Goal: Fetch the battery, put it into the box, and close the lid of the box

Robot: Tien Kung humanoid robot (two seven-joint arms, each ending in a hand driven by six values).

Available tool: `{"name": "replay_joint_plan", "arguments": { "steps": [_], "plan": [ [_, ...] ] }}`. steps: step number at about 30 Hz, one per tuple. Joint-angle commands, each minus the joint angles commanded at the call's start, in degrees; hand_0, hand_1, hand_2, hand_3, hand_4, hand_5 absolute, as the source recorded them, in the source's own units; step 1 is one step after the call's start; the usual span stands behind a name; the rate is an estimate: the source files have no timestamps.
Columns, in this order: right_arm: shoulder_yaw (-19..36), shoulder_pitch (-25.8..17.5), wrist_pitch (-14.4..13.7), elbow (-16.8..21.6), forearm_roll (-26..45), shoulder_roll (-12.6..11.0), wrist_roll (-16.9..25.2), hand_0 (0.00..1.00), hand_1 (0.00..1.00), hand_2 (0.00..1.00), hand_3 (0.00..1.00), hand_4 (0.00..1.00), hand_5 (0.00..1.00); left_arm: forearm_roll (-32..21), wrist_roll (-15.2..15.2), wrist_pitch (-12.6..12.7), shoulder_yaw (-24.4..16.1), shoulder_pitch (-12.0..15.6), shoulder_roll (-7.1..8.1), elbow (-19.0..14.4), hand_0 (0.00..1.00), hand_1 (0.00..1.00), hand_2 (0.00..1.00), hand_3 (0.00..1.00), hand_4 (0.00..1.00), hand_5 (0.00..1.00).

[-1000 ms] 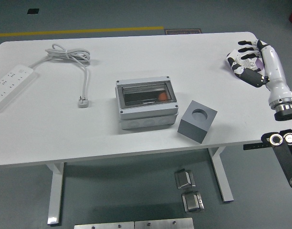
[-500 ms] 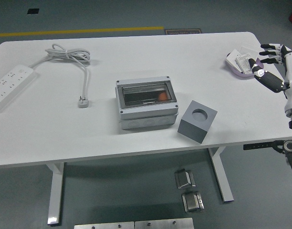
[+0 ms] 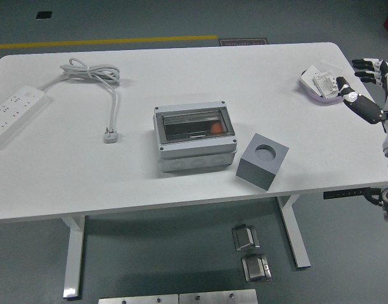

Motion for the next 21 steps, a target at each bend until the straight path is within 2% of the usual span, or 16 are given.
{"name": "replay_joint_plan", "arguments": {
  "steps": [2, 7, 8, 13, 14, 19, 20, 21],
  "plan": [
    [0.0, 0.0, 0.1, -0.1, 0.4, 0.0, 0.1, 0.671, 0.653, 0.707, 0.7, 0.743, 0.283, 0.1, -0.1, 0.0, -0.2, 0.0, 0.06, 0.0, 0.628, 0.621, 0.587, 0.634, 0.695, 0.183],
    [-0.3, -0.2, 0.5, -0.4, 1.0, -0.1, 0.2, 0.671, 0.653, 0.707, 0.7, 0.743, 0.283, 0.6, -0.3, 0.1, -0.7, -0.1, 0.2, 0.0, 0.628, 0.621, 0.587, 0.634, 0.695, 0.183],
    [-0.4, -0.3, 0.6, -0.4, 1.1, -0.1, 0.2, 0.7, 0.685, 0.734, 0.702, 0.773, 0.376, 0.7, -0.3, 0.1, -0.7, -0.2, 0.23, 0.0, 0.635, 0.644, 0.632, 0.634, 0.695, 0.183],
    [-0.8, -0.2, 0.9, -0.6, 1.6, 0.1, 0.4, 0.7, 0.685, 0.734, 0.702, 0.773, 0.376, 0.9, -0.3, 0.3, -0.9, 0.0, 0.42, 0.0, 0.635, 0.644, 0.632, 0.634, 0.695, 0.183],
    [-0.9, -0.1, 0.9, -0.6, 1.8, 0.2, 0.5, 0.733, 0.731, 0.773, 0.698, 0.799, 0.484, 1.0, -0.3, 0.3, -0.9, 0.1, 0.45, 0.0, 0.645, 0.7, 0.712, 0.634, 0.699, 0.183],
    [-1.4, 0.0, 1.0, -0.8, 2.8, 0.2, 0.8, 0.733, 0.731, 0.773, 0.698, 0.799, 0.484, 1.1, -0.3, 0.5, -0.9, 0.0, 0.58, 0.0, 0.645, 0.7, 0.712, 0.634, 0.699, 0.183],
    [-1.5, 0.0, 1.0, -0.8, 3.0, 0.2, 0.9, 0.777, 0.754, 0.798, 0.705, 0.811, 0.525, 1.1, -0.3, 0.5, -0.9, 0.0, 0.63, 0.0, 0.66, 0.719, 0.723, 0.638, 0.703, 0.184],
    [-1.6, 0.0, 1.0, -0.8, 3.2, 0.2, 1.0, 0.777, 0.754, 0.798, 0.705, 0.811, 0.525, 1.2, -0.2, 0.5, -0.9, 0.0, 0.67, 0.0, 0.66, 0.719, 0.723, 0.638, 0.703, 0.184]
  ]
}}
